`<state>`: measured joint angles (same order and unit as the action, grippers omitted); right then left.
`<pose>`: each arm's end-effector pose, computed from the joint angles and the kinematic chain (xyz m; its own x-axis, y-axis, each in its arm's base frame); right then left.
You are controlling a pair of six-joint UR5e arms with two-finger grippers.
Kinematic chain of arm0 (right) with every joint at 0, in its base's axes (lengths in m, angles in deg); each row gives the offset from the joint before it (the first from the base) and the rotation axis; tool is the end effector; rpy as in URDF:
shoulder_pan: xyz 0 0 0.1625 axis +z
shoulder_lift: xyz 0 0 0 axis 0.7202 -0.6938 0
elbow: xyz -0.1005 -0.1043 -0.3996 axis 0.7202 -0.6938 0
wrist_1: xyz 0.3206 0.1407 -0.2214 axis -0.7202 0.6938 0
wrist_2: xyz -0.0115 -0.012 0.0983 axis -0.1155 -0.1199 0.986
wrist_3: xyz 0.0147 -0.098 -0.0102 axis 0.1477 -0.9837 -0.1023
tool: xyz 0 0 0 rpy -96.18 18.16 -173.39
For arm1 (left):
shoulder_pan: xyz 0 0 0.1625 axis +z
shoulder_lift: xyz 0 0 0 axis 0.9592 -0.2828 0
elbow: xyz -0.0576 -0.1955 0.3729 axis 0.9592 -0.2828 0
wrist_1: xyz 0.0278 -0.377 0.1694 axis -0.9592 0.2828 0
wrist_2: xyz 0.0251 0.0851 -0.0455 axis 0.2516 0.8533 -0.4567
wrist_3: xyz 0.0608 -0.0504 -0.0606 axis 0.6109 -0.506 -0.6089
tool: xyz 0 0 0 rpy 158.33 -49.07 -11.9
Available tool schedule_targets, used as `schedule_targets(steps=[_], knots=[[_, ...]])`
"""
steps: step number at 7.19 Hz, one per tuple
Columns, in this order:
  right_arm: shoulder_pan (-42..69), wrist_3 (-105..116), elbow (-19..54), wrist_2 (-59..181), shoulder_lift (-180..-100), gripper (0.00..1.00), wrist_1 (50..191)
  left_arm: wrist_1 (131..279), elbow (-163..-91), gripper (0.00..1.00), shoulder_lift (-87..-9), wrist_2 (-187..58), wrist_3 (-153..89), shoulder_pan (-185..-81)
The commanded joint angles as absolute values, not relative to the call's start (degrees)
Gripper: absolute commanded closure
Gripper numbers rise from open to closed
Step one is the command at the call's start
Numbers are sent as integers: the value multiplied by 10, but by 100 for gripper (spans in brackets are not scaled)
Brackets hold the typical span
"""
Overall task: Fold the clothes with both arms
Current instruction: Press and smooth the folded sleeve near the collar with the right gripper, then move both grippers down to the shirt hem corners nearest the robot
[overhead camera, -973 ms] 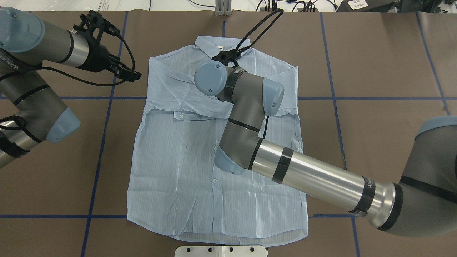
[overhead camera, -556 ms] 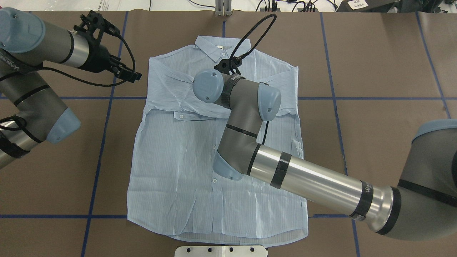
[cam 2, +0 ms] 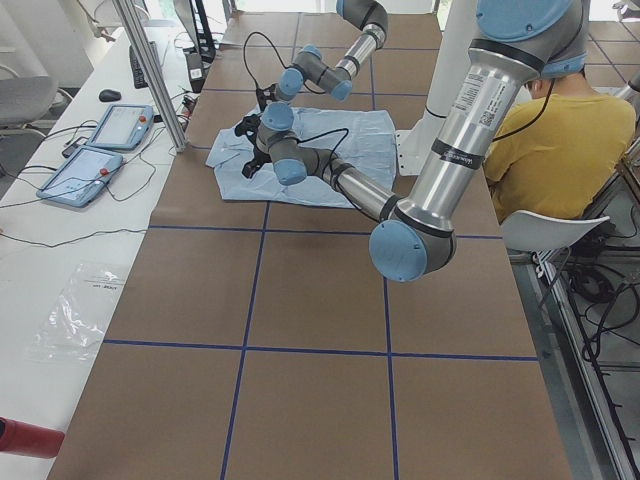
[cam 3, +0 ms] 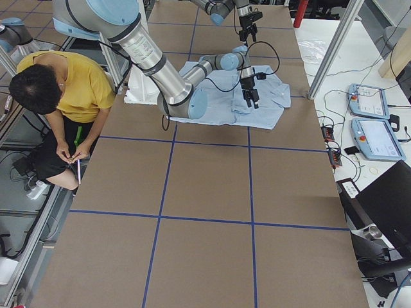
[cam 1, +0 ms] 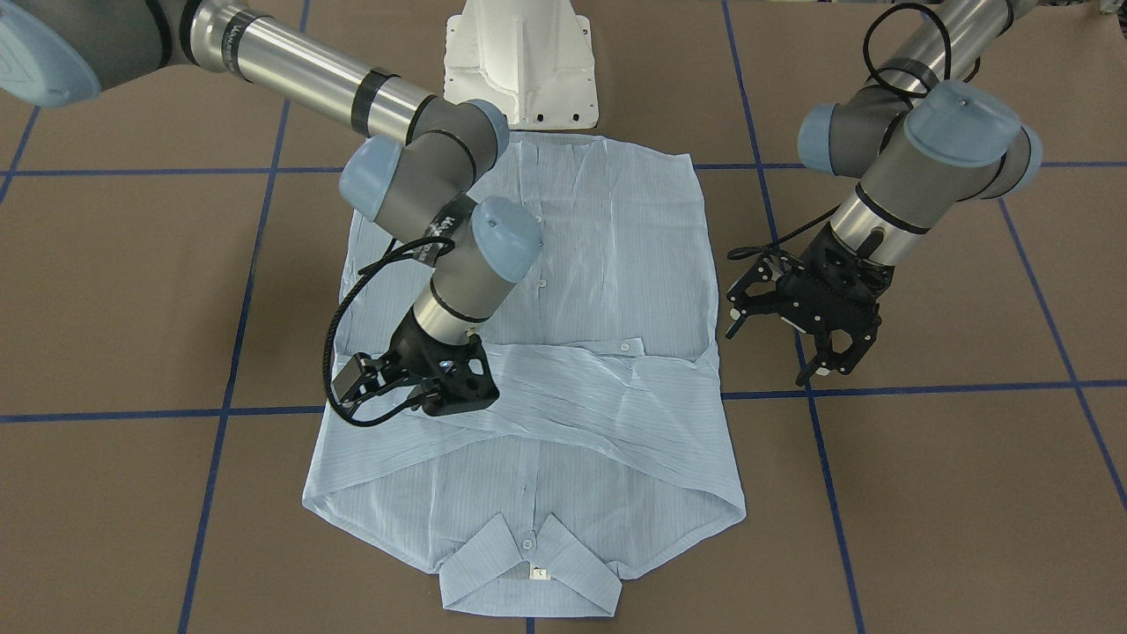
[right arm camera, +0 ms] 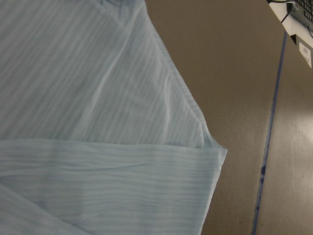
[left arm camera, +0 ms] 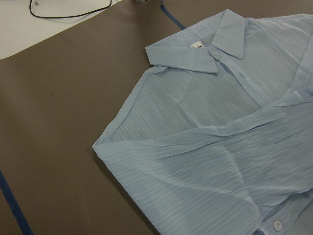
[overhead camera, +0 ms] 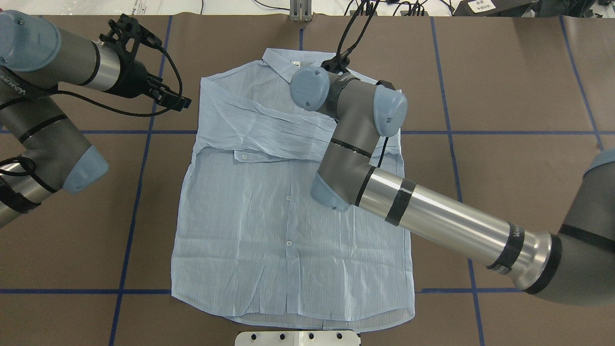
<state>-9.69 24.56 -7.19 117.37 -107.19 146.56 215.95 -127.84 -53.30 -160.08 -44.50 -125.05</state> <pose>-0.5542 -0.5965 0.2764 0.9549 -0.2940 0.0428 0.2595 0.8956 0.3612 0.3362 -0.5642 0.3211 0.5184 0.6235 -0.5852 -0.0385 0.7007 0.7124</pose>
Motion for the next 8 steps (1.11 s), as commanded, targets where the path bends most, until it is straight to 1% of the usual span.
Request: schedule_targets(steps=[1, 2, 3, 4, 5, 6, 7, 8], knots=[[-21, 177, -19, 1234, -1153, 0, 1352, 2159, -1286, 0, -533, -1600, -460, -1249], [9, 184, 50, 1320, -1194, 0, 1327, 2157, -1293, 0, -533, -1600, -474, -1249], [23, 218, 154, 1374, -1256, 0, 1328, 2156, -1310, 0, -522, -1599, -523, -1246], [24, 292, 257, 1401, -1323, 0, 1326, 2155, -1340, 0, -503, -1596, -597, -1241], [24, 347, 337, 1430, -1382, 0, 1326, 2153, -1373, 0, -473, -1593, -633, -1226], [20, 430, 407, 1444, -1441, 0, 1322, 2153, -1413, 0, -432, -1582, -654, -1204], [-9, 525, 459, 1444, -1496, 0, 1289, 2153, -1461, 0, -386, -1551, -701, -1164], [-38, 562, 470, 1438, -1569, 0, 1182, 2152, -1509, 0, -339, -1496, -761, -1107]])
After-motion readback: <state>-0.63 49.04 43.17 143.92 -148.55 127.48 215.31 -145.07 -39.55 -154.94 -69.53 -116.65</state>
